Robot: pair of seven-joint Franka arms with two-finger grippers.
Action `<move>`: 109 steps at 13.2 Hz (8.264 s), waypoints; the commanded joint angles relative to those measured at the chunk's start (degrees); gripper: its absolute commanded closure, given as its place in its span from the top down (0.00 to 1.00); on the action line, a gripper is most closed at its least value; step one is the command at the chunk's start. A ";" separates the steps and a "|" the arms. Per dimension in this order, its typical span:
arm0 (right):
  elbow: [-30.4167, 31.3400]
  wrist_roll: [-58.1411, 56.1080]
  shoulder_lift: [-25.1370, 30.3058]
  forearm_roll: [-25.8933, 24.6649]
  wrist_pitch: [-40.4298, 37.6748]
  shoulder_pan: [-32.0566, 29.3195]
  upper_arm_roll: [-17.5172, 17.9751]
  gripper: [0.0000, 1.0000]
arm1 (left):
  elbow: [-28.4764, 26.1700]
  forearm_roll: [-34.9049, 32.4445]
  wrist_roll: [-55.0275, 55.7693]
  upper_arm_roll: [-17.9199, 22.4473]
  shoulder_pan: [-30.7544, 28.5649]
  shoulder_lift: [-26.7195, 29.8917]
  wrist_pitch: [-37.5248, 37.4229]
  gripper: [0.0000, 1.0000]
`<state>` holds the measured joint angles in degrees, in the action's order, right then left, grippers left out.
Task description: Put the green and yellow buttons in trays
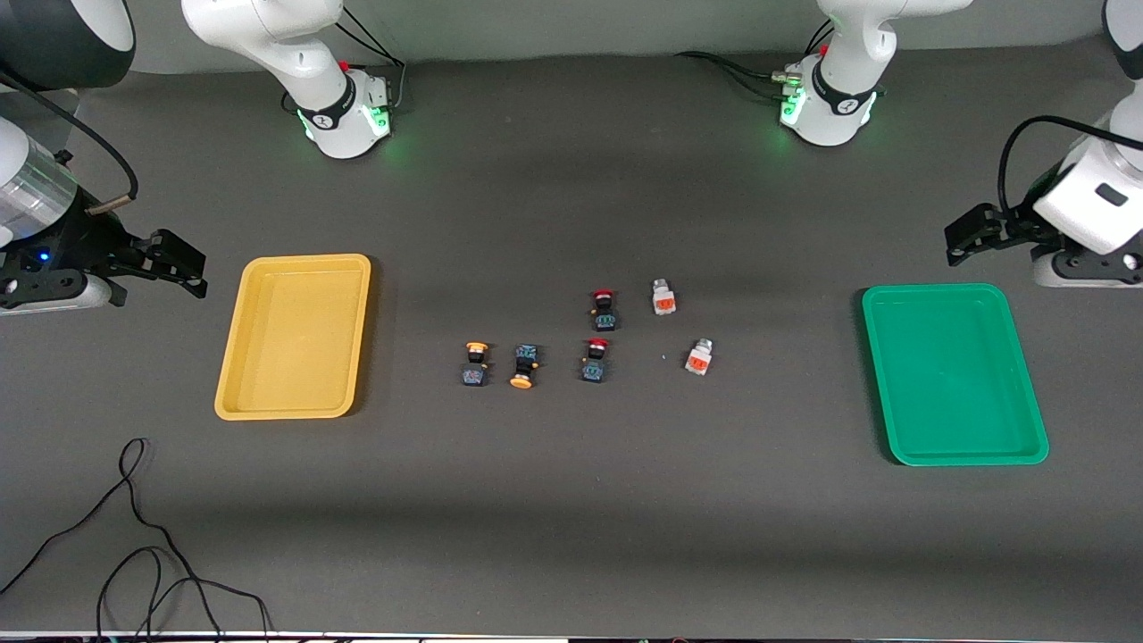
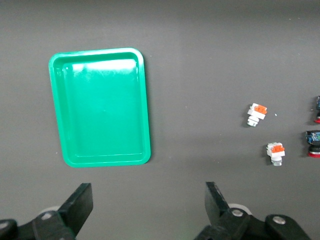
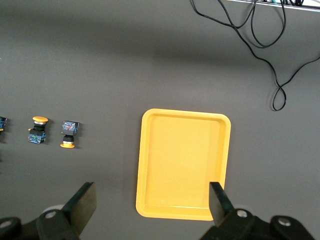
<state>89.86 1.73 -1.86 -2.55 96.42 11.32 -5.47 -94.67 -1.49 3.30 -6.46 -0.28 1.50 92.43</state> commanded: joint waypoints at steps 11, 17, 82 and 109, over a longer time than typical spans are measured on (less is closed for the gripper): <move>-1.71 0.03 -1.13 0.26 -1.23 0.46 -1.47 1.00 | -1.31 5.27 30.96 -5.05 24.61 0.61 -2.16 1.00; -1.71 -0.14 -1.75 0.00 -5.80 1.25 -0.86 1.00 | -7.61 5.27 42.57 -6.63 28.93 0.61 4.75 1.00; 20.58 -1.98 -11.59 10.11 20.44 23.40 -26.43 0.00 | -18.18 -6.33 4.86 -3.64 -15.54 -28.30 38.62 0.46; 15.56 -1.58 -16.07 16.70 14.11 23.66 -25.73 1.00 | -12.29 -3.95 9.70 -16.21 9.33 -24.51 33.76 0.99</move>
<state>113.84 -3.58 -17.48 12.82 119.88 34.63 -30.77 -106.33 -6.13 12.83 -23.53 8.63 -20.71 123.11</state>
